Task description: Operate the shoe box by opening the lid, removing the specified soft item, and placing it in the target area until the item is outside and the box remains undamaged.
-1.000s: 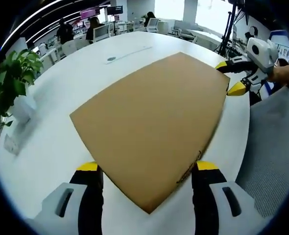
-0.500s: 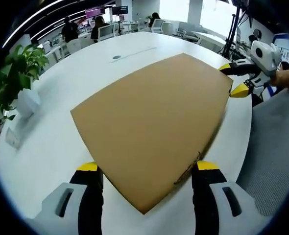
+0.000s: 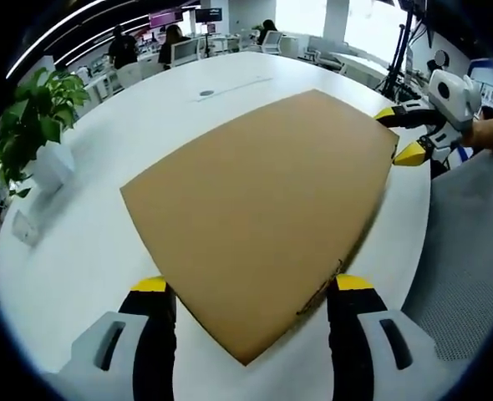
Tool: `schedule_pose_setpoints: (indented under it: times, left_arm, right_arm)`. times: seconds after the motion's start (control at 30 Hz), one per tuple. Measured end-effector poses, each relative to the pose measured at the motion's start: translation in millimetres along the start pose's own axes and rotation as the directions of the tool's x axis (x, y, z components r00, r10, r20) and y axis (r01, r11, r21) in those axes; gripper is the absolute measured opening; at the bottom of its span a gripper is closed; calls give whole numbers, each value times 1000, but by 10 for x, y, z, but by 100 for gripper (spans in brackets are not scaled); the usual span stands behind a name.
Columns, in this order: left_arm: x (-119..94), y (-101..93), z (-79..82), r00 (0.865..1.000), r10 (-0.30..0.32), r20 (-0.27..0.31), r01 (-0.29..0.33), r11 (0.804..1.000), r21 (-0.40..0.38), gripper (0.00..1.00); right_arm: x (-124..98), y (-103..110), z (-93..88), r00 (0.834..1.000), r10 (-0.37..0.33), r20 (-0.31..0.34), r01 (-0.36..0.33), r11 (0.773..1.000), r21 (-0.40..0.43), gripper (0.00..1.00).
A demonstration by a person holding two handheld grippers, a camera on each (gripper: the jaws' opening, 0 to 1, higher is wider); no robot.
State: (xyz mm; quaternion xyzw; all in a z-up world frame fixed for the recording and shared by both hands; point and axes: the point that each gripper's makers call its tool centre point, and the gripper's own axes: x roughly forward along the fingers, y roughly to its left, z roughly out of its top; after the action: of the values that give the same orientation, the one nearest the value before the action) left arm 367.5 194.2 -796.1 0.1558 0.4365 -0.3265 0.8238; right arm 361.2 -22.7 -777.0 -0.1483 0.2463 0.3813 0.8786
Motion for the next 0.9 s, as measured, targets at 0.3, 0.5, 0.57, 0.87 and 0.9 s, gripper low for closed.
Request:
schedule_pose_setpoints:
  times: [0.3, 0.5, 0.57, 0.87, 0.9]
  left_arm:
    - [-45, 2, -21, 998, 26, 49, -27, 999, 19, 73]
    - [-107, 29, -63, 995, 54, 81, -52, 998, -26, 69]
    - [-129, 13, -44, 993, 53, 102, -49, 998, -45, 68]
    - [-193, 18, -49, 986, 94, 141, -87, 995, -53, 64]
    - [-198, 10, -50, 985, 93, 145, -85, 995, -57, 63]
  right_arm:
    - [-5, -13, -3, 1000, -16, 7, 16, 1000, -23, 42]
    - [-17, -14, -3, 999, -29, 15, 30, 999, -22, 42]
    - [-17, -15, -7, 999, -30, 16, 30, 999, -12, 41]
    - [-23, -9, -29, 999, -39, 10, 39, 999, 26, 39]
    - [-25, -5, -38, 999, -41, 6, 41, 999, 30, 38]
